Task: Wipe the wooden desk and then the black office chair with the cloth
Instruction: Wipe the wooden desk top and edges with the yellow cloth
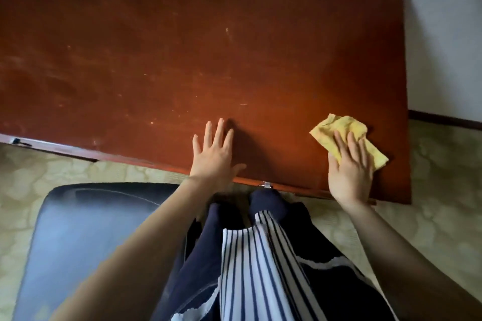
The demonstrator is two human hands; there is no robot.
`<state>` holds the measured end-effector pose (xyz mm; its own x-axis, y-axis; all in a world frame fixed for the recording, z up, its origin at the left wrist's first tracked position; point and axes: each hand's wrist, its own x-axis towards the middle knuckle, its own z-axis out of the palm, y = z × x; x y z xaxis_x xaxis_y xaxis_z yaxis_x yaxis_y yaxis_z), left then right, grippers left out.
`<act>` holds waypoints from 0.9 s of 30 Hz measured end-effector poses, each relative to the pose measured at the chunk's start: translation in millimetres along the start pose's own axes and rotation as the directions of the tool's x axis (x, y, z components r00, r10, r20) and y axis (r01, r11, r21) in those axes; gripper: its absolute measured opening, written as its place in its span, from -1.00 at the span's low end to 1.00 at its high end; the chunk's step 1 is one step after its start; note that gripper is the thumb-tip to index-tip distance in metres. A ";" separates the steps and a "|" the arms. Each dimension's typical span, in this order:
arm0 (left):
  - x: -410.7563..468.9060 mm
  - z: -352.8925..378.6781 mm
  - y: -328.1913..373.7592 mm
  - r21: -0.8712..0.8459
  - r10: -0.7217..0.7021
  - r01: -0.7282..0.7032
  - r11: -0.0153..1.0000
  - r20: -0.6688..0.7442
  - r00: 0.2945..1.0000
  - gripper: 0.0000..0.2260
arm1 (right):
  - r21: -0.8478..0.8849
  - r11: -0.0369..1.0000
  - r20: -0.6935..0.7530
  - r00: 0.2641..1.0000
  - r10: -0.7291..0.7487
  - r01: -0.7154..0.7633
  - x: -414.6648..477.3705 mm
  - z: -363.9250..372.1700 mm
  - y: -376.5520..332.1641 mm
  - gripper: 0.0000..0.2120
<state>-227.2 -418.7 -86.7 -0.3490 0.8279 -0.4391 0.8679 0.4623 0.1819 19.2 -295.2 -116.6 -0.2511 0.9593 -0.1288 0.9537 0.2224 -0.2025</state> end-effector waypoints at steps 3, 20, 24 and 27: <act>5.2 -1.2 -2.8 0.022 0.080 -0.080 0.997 -0.002 0.997 -0.24 | 0.072 0.977 -0.070 0.976 0.207 -0.202 -29.7 3.5 7.6 -0.51; 10.9 -22.1 -28.6 -0.141 -0.161 0.158 0.977 -0.012 0.987 -0.37 | 0.052 0.305 0.383 0.263 -0.886 0.951 31.2 10.5 -91.4 -0.44; 11.0 -22.5 -26.9 -0.152 -0.205 0.200 0.968 -0.023 0.978 -0.41 | -0.007 0.189 0.427 0.174 -0.887 0.982 65.5 8.3 -107.0 -0.49; 15.3 -24.0 -22.3 -0.152 -0.209 0.204 0.967 -0.016 0.978 -0.39 | -0.086 0.258 0.401 0.270 -0.875 0.962 86.8 11.7 -118.5 -0.48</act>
<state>-260.4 -408.8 -76.4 -0.5283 0.7182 -0.4529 0.7145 0.6642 0.2198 -117.5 -240.3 -115.1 -0.9691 -0.0049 -0.2467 0.0186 0.9955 -0.0927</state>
